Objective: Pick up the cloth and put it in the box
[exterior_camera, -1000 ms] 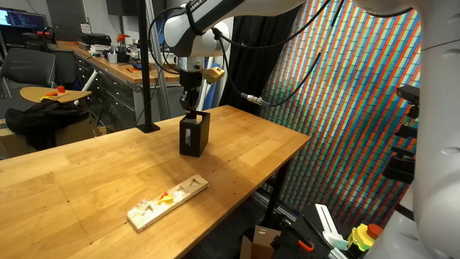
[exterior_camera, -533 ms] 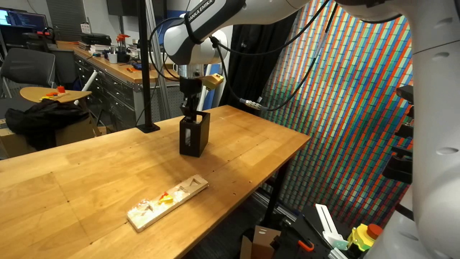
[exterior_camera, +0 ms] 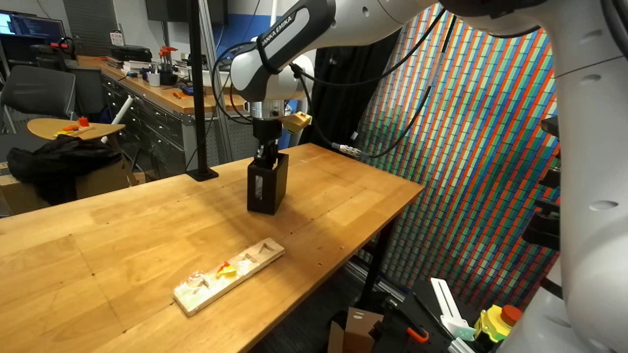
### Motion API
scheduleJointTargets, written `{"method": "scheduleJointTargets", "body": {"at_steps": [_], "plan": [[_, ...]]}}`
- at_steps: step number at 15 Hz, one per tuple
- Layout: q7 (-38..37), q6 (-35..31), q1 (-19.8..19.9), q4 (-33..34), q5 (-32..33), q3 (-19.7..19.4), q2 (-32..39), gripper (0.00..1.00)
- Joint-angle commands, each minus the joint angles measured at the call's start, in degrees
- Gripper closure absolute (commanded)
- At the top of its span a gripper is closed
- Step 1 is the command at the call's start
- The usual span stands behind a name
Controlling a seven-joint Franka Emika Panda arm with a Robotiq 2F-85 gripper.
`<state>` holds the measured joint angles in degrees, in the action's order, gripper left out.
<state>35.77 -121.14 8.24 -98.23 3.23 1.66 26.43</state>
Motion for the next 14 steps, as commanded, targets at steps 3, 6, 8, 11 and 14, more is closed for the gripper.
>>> {"method": "scheduleJointTargets", "body": {"at_steps": [3, 6, 8, 11, 14], "plan": [[2.1, -0.1, 1.4, -0.3, -2.7, 0.8, 1.5, 0.97], [2.9, -0.3, 1.6, 0.4, -4.5, 1.3, 2.8, 0.97], [3.5, -0.5, 1.7, 0.8, -5.5, 1.5, 3.7, 0.97], [4.8, -0.8, 2.3, 1.7, -7.6, 1.8, 5.2, 0.97], [5.9, -0.8, 2.9, 1.4, -9.2, 1.9, 5.1, 0.97]]}}
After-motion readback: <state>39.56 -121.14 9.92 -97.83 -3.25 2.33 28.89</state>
